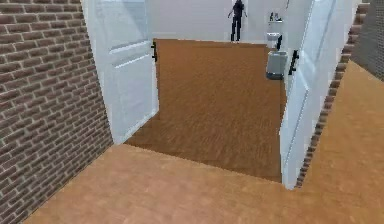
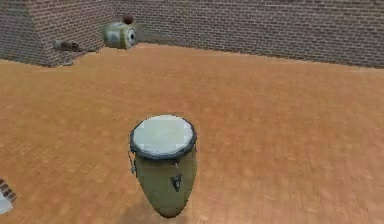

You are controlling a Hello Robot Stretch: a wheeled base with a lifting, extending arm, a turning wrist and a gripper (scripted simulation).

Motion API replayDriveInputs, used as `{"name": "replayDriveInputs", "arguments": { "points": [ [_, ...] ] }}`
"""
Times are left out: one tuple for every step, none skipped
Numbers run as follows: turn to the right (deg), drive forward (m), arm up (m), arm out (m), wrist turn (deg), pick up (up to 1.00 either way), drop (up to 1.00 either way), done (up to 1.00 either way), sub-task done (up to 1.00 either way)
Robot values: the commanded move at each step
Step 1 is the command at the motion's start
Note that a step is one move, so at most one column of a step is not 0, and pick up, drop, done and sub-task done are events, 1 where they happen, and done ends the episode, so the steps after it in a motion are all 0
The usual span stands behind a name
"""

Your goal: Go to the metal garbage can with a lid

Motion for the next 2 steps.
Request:
{"name": "replayDriveInputs", "arguments": {
  "points": [
    [0.0, 1.0, 0.0, 0.0, 0.0, 0.0, 0.0, 0.0, 0.0],
    [3.0, 0.0, 0.0, 0.0, 0.0, 0.0, 0.0, 0.0, 0.0]
  ]
}}
